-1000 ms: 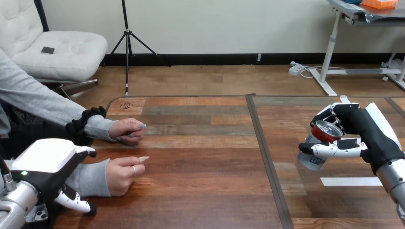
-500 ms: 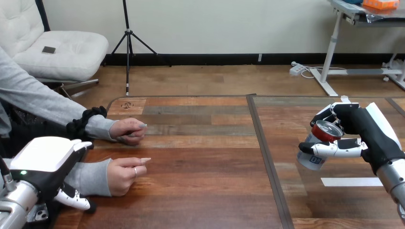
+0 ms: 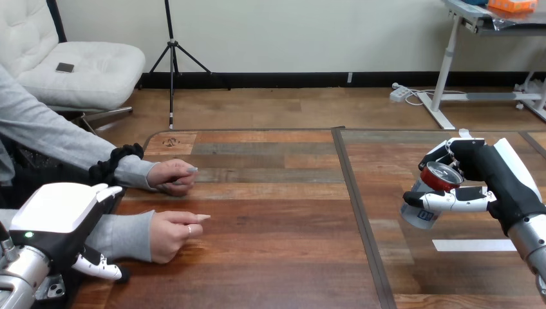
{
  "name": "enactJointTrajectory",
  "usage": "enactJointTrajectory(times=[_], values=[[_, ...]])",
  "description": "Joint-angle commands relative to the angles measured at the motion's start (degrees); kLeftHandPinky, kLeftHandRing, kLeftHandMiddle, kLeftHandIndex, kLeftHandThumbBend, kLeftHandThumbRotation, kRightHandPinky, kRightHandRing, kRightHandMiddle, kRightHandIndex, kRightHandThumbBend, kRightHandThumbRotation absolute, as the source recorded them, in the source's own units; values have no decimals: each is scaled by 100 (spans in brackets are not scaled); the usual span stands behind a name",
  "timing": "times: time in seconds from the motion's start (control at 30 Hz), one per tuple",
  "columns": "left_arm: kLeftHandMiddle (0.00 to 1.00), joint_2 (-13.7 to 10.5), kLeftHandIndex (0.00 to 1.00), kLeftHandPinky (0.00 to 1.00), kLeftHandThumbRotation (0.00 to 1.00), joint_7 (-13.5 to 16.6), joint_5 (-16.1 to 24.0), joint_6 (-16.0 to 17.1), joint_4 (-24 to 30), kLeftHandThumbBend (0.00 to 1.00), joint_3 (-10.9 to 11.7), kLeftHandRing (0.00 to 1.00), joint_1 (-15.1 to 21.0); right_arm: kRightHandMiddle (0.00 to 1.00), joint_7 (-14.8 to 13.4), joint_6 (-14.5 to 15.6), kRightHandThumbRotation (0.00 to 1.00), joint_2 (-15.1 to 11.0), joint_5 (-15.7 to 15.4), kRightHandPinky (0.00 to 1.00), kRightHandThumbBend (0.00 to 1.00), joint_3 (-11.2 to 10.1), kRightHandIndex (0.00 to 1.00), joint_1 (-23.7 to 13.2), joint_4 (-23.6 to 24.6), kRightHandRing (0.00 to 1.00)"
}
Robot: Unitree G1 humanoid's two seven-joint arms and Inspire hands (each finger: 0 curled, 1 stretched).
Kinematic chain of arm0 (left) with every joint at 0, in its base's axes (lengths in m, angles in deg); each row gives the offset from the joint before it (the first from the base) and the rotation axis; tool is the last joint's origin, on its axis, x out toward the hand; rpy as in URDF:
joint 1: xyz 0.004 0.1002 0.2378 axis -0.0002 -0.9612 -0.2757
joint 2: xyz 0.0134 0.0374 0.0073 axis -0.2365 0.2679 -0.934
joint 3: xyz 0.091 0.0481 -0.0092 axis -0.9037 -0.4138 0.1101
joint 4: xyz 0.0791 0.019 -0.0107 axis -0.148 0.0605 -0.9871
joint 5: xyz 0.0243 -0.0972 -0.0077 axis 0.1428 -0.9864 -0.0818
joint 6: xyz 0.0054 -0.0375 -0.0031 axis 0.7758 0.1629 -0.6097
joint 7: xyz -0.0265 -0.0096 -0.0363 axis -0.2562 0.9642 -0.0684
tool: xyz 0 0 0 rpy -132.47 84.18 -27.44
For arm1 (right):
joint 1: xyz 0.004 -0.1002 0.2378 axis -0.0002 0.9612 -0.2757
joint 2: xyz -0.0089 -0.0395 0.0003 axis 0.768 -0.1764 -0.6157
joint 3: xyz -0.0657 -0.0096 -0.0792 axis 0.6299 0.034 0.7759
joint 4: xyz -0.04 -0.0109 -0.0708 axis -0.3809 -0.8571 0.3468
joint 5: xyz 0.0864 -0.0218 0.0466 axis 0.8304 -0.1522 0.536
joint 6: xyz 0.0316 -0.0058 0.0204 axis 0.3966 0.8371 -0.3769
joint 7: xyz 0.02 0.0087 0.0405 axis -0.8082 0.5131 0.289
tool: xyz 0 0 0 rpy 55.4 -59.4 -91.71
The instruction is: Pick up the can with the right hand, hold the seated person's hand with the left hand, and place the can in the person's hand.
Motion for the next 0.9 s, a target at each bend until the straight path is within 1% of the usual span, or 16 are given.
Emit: enactJointTrajectory(times=[0.0,0.13,0.23,0.33,0.43,0.73,0.87], values=[[92,-128,90,79,37,178,-49,-75,66,100,32,88,376,38,-65,-75,0,-54,118,25,78,-80,43,-318,202,29],[91,-156,89,78,39,274,56,-112,50,100,-8,87,392,38,-66,-114,0,-71,88,25,78,-60,42,-330,191,30],[90,-157,88,77,40,333,53,-71,11,100,-12,86,398,39,-34,-131,0,-58,125,27,78,-76,42,-340,163,32],[90,-157,88,77,40,225,40,-117,31,100,-20,86,407,39,-22,-129,0,-57,132,29,78,-78,42,-353,142,33],[90,-173,88,77,40,150,53,-124,-13,100,-61,86,444,39,-45,-67,0,-43,132,29,78,-80,43,-342,198,33],[89,-144,88,77,38,178,-4,23,-217,100,-111,85,535,39,-106,-26,0,-53,69,28,78,-53,43,-334,256,32],[89,-122,87,77,37,162,-25,79,-348,100,-150,85,611,39,-62,-29,0,-50,95,28,77,-59,43,-349,240,32]])
